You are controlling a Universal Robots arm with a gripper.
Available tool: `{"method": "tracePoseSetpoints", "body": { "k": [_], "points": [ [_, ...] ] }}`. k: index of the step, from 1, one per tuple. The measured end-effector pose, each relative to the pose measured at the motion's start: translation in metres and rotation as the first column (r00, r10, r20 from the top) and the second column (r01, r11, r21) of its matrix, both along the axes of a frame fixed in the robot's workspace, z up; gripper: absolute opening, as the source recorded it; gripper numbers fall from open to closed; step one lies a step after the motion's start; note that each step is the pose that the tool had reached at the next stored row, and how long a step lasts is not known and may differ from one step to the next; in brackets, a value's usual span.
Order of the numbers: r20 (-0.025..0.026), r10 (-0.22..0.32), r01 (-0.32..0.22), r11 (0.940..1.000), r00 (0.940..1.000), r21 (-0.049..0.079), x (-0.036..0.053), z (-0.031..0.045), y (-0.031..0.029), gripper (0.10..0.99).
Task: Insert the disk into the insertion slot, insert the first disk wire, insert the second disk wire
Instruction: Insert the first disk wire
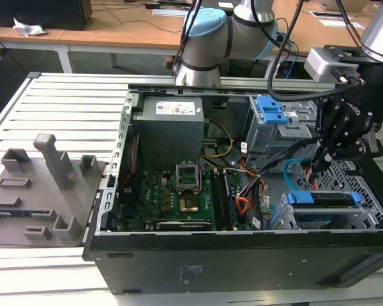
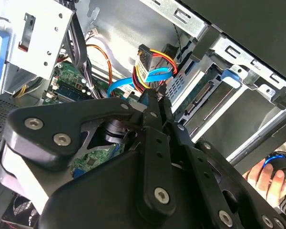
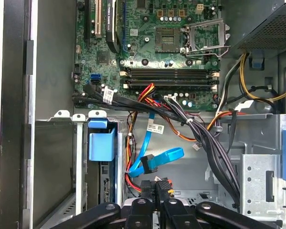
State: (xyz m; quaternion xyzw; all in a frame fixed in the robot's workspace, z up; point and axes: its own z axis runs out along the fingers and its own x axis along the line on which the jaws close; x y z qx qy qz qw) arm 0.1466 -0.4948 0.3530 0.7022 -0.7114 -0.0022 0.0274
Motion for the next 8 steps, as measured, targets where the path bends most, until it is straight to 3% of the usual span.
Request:
{"method": "tracePoseSetpoints", "body": {
  "k": [8],
  "points": [
    [0.0000, 0.000, 0.000, 1.0000, 1.0000, 0.003, 0.0000, 0.0002, -0.0296, 0.161]
  ]
}}
